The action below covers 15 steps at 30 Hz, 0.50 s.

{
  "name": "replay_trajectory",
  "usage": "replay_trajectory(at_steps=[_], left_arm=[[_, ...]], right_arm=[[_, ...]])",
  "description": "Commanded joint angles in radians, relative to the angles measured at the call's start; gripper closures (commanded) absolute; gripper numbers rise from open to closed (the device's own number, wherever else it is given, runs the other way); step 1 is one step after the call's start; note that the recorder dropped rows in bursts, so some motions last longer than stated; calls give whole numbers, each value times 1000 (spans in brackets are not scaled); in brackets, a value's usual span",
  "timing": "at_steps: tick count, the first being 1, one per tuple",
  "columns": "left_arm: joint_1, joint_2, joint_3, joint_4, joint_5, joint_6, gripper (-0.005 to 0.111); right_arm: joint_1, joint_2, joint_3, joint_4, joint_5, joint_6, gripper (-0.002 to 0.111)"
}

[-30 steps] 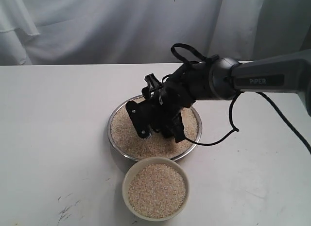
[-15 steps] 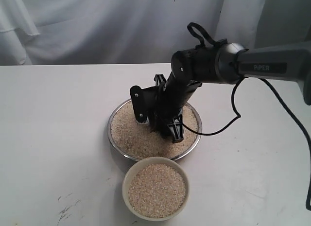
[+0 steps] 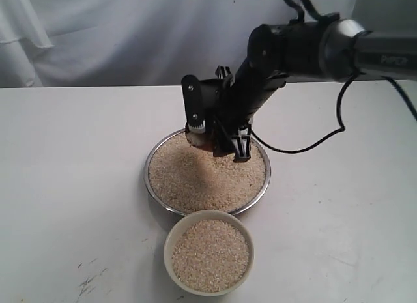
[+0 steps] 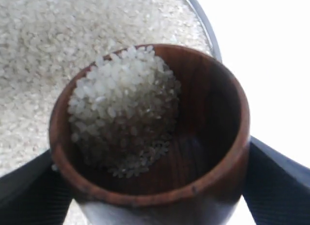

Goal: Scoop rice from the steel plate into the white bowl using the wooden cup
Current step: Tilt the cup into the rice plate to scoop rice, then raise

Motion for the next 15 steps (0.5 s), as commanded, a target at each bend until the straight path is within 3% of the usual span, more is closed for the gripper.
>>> replay_trajectory(at_steps=[1, 15], left_arm=[[2, -4, 5, 1, -13, -1, 107], [2, -4, 5, 1, -13, -1, 107]], right_arm=[[-27, -73, -10, 7, 41, -16, 108], [-28, -207, -6, 54, 297, -57, 108]])
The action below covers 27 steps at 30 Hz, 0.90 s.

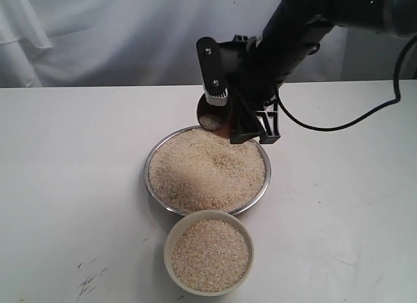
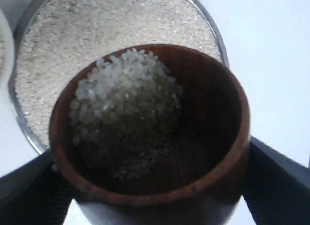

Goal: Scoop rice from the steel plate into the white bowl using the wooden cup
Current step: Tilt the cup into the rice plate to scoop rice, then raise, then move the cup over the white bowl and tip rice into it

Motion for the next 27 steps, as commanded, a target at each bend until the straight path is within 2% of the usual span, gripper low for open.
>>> replay_trajectory(at_steps=[1, 5, 8, 13, 19, 23, 27], left_arm=[[2, -4, 5, 1, -13, -1, 107], [2, -4, 5, 1, -13, -1, 107], [2, -4, 5, 1, -13, -1, 107], [2, -4, 5, 1, -13, -1, 107], [2, -4, 5, 1, -13, -1, 107], [2, -4, 5, 1, -13, -1, 107], [2, -4, 5, 1, -13, -1, 107]], right_arm=[[-1, -29, -6, 19, 57, -19, 108], [25, -36, 0, -18, 118, -24, 108], [63, -65, 64, -90, 99, -24, 108], [140, -147, 238, -165, -38, -18, 108], [207, -201, 380, -334, -255, 117, 108], [234, -203, 437, -444, -299, 193, 108], [239, -203, 459, -449, -320, 214, 108]])
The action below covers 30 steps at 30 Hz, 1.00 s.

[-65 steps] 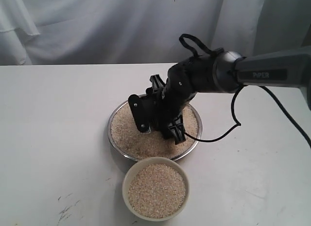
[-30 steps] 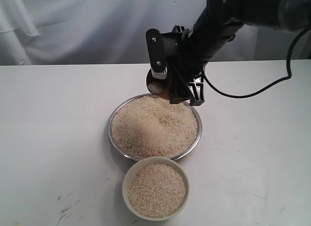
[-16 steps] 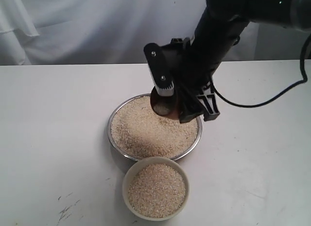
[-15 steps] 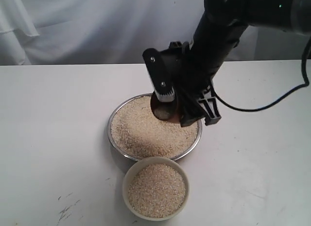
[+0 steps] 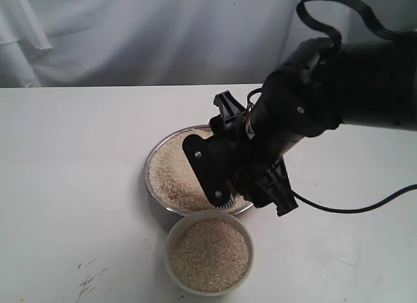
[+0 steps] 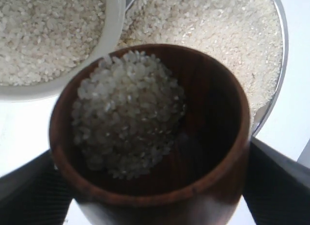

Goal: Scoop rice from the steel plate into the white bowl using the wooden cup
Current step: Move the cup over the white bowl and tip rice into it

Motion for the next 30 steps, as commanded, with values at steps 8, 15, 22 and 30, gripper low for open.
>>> replay_trajectory(at_steps=[8, 15, 22, 30], left_arm=[[2, -4, 5, 1, -13, -1, 107], [2, -4, 5, 1, -13, -1, 107], [2, -4, 5, 1, -13, -1, 107], [2, -4, 5, 1, -13, -1, 107]], right_arm=[[7, -14, 17, -16, -60, 29, 108], [31, -14, 17, -29, -60, 29, 108], [86, -14, 17, -99, -59, 72, 108], [165, -14, 88, -380, -79, 247, 108]])
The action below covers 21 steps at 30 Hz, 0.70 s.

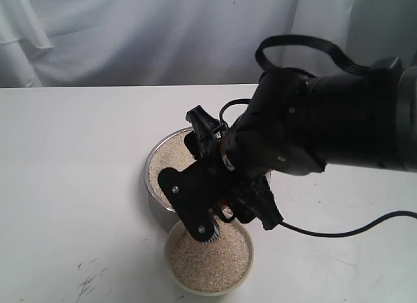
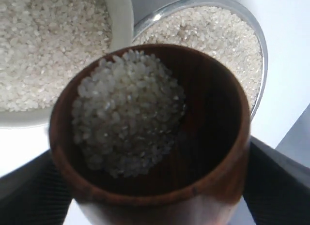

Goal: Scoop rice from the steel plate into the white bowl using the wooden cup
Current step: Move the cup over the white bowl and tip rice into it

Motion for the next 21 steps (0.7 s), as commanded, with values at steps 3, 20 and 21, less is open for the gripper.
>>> replay_trajectory(at_steps=[3, 20, 21], left_arm=[[2, -4, 5, 1, -13, -1, 107], [2, -4, 5, 1, -13, -1, 107], [2, -4, 5, 1, -13, -1, 107]], right_arm=[[56, -14, 74, -247, -29, 195, 108], [160, -14, 124, -559, -37, 378, 108], [162, -14, 124, -566, -33, 378, 108]])
